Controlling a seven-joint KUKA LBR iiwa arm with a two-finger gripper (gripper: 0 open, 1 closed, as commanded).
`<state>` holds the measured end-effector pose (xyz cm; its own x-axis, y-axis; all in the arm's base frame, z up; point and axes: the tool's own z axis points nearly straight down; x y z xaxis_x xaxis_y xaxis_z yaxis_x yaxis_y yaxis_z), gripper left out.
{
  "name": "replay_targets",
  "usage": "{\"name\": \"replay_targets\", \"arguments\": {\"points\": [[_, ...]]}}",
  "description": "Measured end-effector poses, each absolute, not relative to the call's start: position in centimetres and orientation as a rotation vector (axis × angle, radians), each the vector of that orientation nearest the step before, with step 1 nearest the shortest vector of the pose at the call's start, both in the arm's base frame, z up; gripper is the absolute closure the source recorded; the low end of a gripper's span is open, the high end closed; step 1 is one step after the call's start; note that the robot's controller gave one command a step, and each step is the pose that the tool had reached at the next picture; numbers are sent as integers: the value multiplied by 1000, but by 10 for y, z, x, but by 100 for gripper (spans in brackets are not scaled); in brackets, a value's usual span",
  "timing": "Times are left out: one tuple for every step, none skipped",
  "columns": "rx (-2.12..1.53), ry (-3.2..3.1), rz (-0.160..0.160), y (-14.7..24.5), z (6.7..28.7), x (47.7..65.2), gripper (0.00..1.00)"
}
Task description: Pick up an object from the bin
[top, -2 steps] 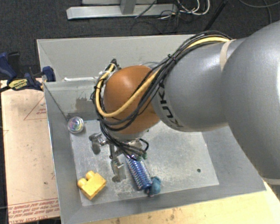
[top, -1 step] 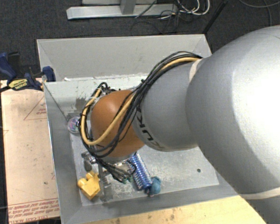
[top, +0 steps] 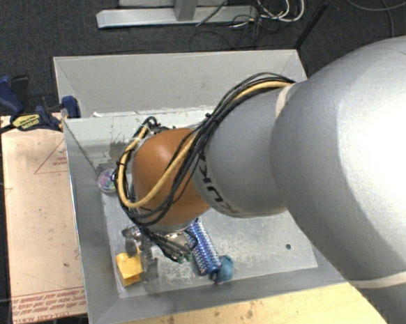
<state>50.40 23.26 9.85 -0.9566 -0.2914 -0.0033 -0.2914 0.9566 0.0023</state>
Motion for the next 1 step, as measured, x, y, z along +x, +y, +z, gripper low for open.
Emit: {"name": "replay_targets", "arguments": {"points": [[-522,3086,5,238,203,528,100]]}}
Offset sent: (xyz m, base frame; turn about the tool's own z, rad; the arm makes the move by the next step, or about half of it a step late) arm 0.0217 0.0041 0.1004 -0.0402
